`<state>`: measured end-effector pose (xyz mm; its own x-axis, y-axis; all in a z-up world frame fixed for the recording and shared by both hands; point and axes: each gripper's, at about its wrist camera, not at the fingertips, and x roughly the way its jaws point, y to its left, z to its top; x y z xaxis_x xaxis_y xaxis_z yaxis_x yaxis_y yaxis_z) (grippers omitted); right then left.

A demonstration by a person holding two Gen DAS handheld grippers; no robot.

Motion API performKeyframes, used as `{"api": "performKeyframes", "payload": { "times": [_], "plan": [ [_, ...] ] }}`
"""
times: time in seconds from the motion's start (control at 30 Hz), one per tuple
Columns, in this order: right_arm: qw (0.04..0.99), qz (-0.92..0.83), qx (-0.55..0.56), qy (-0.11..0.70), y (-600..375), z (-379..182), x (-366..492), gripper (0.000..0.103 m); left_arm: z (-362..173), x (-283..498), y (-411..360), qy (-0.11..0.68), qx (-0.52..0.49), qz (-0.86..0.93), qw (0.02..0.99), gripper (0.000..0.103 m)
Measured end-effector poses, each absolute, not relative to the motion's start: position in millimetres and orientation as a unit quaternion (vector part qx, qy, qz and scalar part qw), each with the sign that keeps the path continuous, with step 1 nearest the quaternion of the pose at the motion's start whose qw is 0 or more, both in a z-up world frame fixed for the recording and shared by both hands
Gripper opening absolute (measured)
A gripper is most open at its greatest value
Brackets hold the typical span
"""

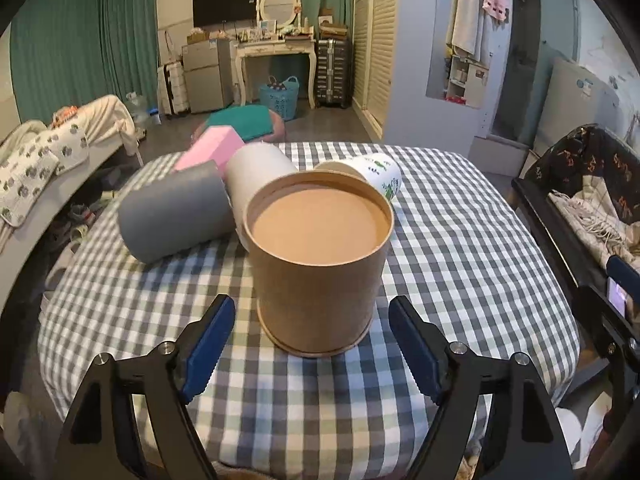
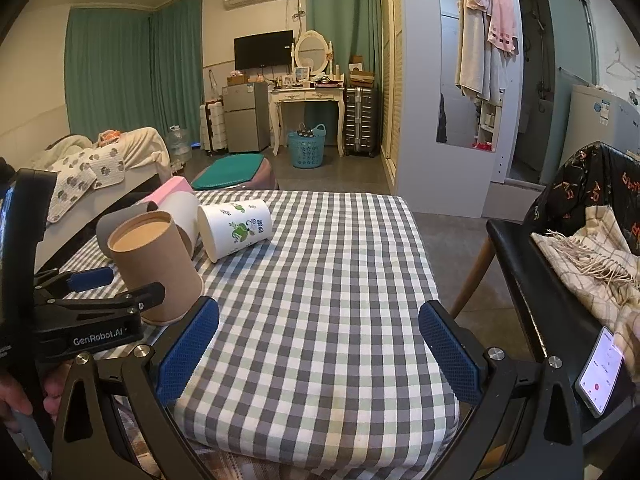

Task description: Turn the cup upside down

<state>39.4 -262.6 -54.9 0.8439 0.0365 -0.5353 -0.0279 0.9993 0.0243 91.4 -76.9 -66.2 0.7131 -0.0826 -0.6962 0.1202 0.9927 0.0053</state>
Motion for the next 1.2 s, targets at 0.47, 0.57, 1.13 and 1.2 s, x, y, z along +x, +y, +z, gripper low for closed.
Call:
{"api": "performKeyframes", "payload": {
  "times": [0.47, 0.57, 1.13, 1.2],
  "plan": [
    [0.972, 0.034, -0.001, 0.232, -235.4, -12.0, 1.0, 0.1, 4.1, 27.6, -40.6, 0.233, 0.025, -0.057, 0.971, 0.088],
    [0.976, 0.037, -0.017, 0.214, -225.1, 2.8, -4.8, 0.1, 14.7, 18.7, -31.3, 0.209, 0.017, -0.055, 0.976, 0.088],
    [0.979, 0.058, -0.003, 0.193, -186.6, -17.8, -17.3, 0.103, -18.5, -13.0, 10.7, 0.186, -0.009, -0.005, 0.983, 0.102],
    [0.979, 0.055, -0.001, 0.198, -187.0, -21.9, -15.6, 0.103, -21.4, -14.1, 10.6, 0.186, -0.005, 0.0, 0.983, 0.102]
  ]
}}
